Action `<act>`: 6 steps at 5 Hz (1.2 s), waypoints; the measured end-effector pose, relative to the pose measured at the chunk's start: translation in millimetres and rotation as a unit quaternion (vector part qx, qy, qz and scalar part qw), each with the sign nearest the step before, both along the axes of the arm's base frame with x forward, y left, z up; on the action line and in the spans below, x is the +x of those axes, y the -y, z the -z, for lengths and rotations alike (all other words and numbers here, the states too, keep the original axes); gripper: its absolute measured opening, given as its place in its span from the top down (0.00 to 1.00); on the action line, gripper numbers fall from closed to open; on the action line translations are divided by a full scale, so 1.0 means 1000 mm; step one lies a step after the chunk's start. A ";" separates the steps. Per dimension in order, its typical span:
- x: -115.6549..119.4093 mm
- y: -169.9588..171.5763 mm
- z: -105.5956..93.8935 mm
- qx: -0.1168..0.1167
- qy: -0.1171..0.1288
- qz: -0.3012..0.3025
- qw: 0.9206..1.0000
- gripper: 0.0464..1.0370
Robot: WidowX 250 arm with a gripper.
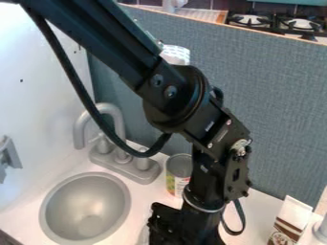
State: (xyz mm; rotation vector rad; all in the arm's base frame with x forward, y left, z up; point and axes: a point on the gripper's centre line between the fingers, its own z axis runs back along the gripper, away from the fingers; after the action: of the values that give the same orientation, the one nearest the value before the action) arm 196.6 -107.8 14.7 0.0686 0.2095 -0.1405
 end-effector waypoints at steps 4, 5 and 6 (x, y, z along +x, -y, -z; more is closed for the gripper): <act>-0.007 0.014 0.057 -0.005 -0.021 0.086 0.996 0.04; -0.007 0.020 0.078 -0.012 -0.059 0.114 0.992 0.04; -0.005 0.023 0.092 -0.013 -0.075 0.121 0.990 0.04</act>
State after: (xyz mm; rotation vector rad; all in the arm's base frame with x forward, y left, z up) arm 191.2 -130.5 -77.3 0.0575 0.3497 -0.3913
